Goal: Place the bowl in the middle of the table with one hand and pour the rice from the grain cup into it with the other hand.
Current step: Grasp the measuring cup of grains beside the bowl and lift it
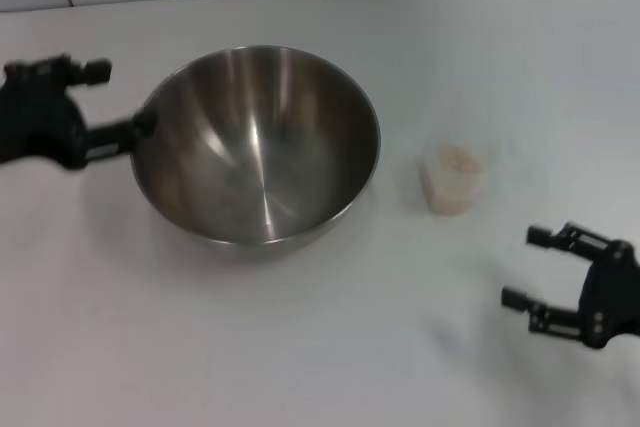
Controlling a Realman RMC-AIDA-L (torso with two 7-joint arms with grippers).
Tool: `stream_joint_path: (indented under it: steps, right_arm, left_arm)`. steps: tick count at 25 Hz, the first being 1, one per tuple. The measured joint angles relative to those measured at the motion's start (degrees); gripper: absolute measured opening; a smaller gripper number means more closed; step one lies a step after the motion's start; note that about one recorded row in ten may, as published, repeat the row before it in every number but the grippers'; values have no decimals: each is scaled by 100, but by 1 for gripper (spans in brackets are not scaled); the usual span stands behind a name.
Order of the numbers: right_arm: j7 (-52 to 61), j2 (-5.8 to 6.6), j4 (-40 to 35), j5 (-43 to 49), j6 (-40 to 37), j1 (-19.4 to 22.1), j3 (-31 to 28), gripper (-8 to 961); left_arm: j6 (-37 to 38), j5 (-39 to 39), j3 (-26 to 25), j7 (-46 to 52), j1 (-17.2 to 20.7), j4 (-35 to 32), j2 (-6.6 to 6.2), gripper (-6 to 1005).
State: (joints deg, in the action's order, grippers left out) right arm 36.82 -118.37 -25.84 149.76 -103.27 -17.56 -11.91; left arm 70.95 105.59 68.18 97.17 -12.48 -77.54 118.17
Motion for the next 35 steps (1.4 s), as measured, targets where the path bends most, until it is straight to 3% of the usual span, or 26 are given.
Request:
stream_joint_path:
  steps: [3,5,8,17,35]
  right_arm:
    - [-21,-12,3,-52,98,29,-792,723]
    - [-52,-44,17,-275,371,40,-1278,722]
    - [-59,-65,201,-744,1023,48,-1402,720]
    - [-365,-64,913,-964,2303,-220,-1391,714]
    - [-378,-63,1257,-954,2705,-587,-1400,702]
  left_arm:
    - [363,51,-45,-104,334,-71,-8,631]
    - [462,139,-69,-79,363,-66,-12,690]
    - [550,363,-90,27,330,-64,-6,818]
    - [567,611,-54,254,119,-31,10,819]
    - [607,612,-51,331,95,-13,3,818]
